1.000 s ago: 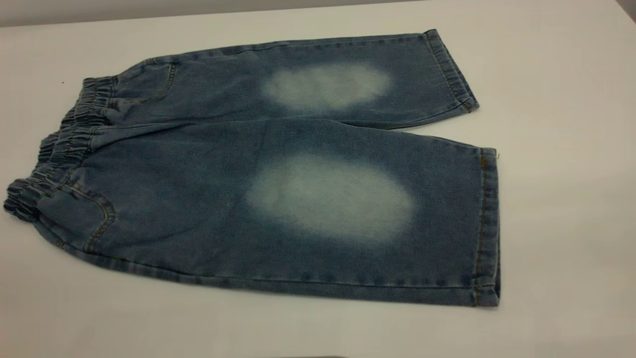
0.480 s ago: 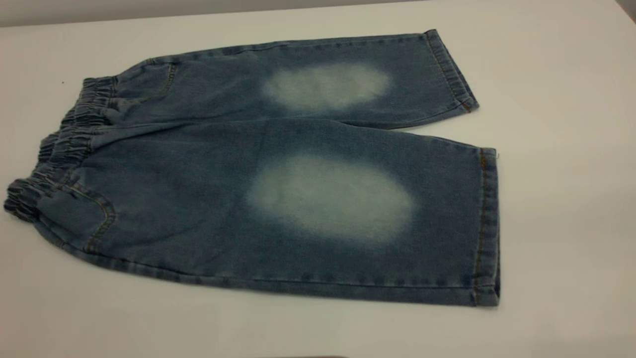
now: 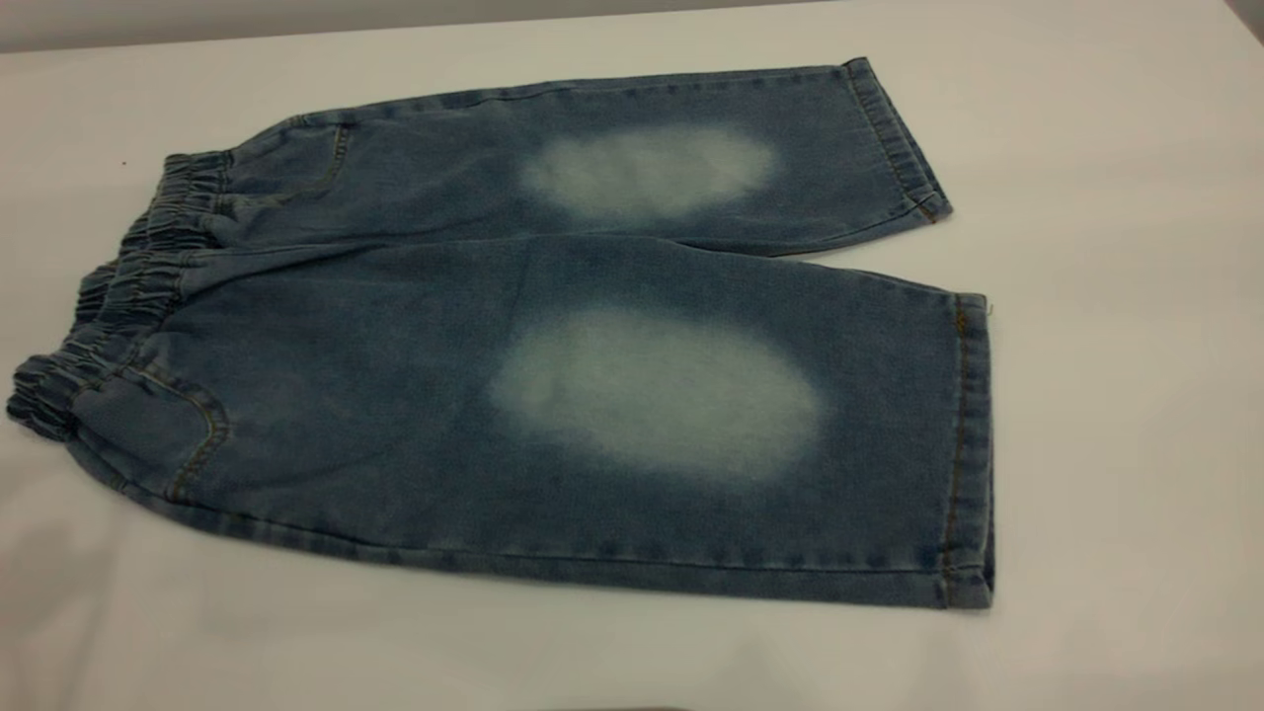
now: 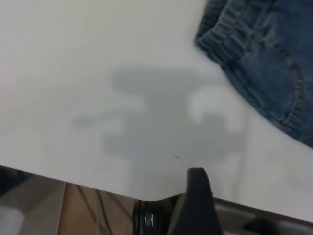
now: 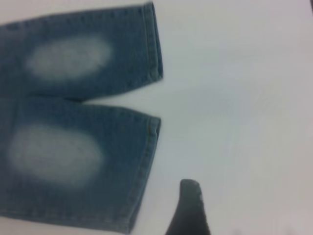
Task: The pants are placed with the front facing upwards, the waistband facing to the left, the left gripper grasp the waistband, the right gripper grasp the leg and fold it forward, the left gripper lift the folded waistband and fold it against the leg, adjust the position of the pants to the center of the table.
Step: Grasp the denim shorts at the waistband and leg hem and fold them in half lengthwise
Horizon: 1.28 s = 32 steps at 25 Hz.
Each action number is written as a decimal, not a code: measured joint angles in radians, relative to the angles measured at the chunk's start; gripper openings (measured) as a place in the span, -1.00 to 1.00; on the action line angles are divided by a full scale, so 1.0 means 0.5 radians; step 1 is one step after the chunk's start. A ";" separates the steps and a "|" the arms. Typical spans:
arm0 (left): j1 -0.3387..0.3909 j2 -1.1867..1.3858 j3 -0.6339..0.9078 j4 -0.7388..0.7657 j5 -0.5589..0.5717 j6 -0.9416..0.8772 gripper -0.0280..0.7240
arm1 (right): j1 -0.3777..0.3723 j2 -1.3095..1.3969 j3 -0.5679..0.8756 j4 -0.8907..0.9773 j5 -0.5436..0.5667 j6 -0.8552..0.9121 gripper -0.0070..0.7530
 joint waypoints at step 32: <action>0.199 1.473 -0.218 0.207 -0.824 -0.152 0.44 | 0.000 0.045 -0.001 0.002 -0.004 -0.067 0.32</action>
